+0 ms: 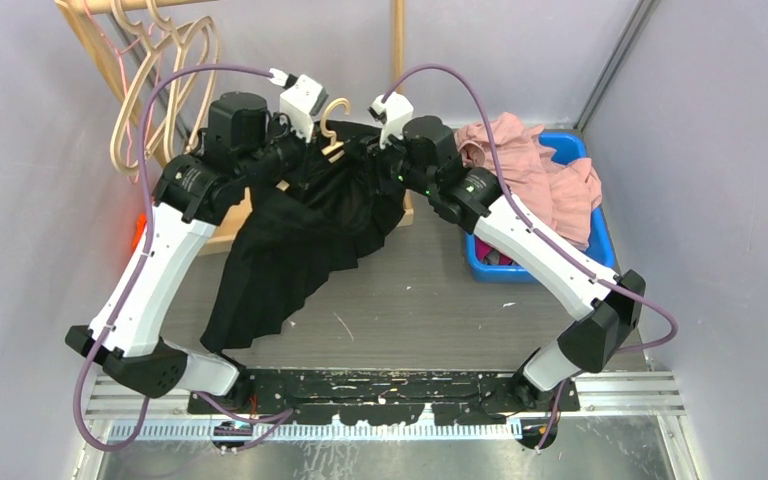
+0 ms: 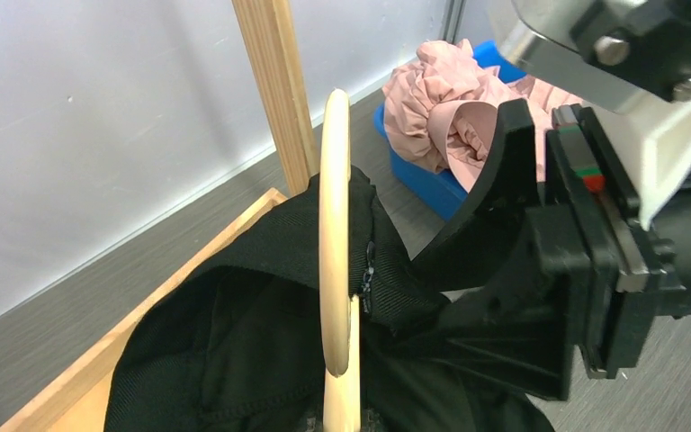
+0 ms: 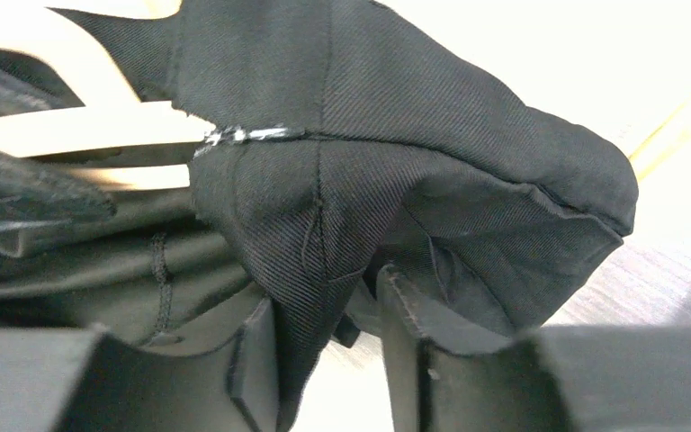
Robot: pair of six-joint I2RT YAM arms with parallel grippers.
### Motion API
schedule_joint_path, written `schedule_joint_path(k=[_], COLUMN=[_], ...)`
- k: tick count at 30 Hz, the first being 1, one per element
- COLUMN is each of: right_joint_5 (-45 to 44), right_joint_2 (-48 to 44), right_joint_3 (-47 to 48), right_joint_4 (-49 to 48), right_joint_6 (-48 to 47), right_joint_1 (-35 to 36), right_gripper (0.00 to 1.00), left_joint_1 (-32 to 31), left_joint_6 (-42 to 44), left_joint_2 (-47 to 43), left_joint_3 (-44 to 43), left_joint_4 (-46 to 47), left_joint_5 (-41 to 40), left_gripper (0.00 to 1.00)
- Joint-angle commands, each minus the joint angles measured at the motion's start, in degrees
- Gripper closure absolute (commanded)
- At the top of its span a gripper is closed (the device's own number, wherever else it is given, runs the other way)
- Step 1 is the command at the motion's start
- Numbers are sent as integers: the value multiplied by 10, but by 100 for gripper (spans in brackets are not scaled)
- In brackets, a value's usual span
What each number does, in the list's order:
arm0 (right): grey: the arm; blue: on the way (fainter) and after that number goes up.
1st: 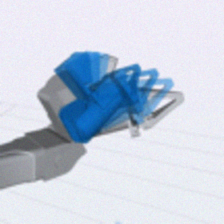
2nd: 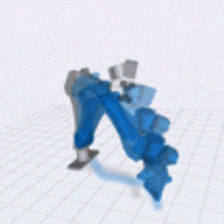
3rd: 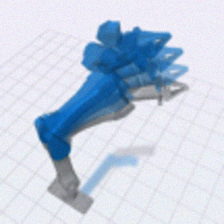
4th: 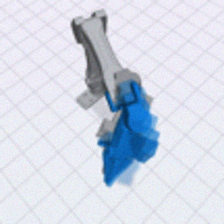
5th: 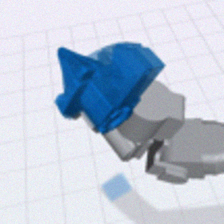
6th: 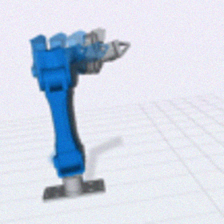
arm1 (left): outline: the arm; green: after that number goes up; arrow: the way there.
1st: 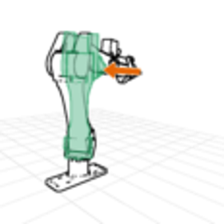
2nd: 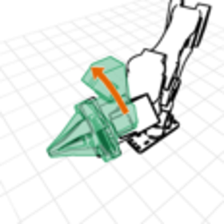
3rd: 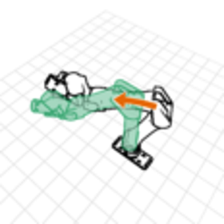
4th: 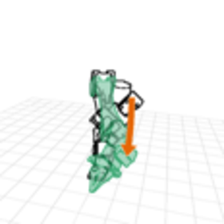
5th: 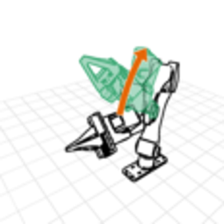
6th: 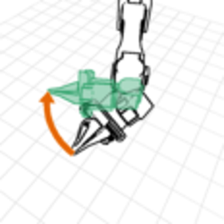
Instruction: Remove the skirt from the hanger
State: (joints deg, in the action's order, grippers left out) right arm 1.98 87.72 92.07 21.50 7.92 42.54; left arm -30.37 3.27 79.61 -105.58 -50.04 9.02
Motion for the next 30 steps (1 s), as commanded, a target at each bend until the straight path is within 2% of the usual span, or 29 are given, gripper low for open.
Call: schedule_joint_path(k=[1, 4, 7, 12, 16, 25, 30], right_joint_5=[-34, -65, -96, -125, -131, -139, -146], right_joint_2=[3, 6, -8, -40, -29, 8, 29], right_joint_3=[35, 51, 48, 30, 45, 55, 55], right_joint_4=[-30, -17, -22, -49, -42, -49, -44], right_joint_6=[14, 12, 6, -3, -10, -19, -23], right_joint_1=[0, 0, 0, 0, 0, 0, 0], right_gripper=[62, 75, 78, 78, 78, 78, 78], left_joint_1=[-5, -5, -5, -8, -15, -20, -20], left_joint_6=[-1, 6, 13, 6, -4, -29, -20], left_joint_2=[-39, -50, -61, -97, -129, -226, -266], left_joint_3=[-11, 10, 38, 102, 144, 146, 116], left_joint_4=[9, 0, -14, -27, -27, -62, -94], left_joint_5=[12, 3, -5, -10, -10, 9, -36], left_gripper=[100, 100, 100, 100, 100, 100, 100])
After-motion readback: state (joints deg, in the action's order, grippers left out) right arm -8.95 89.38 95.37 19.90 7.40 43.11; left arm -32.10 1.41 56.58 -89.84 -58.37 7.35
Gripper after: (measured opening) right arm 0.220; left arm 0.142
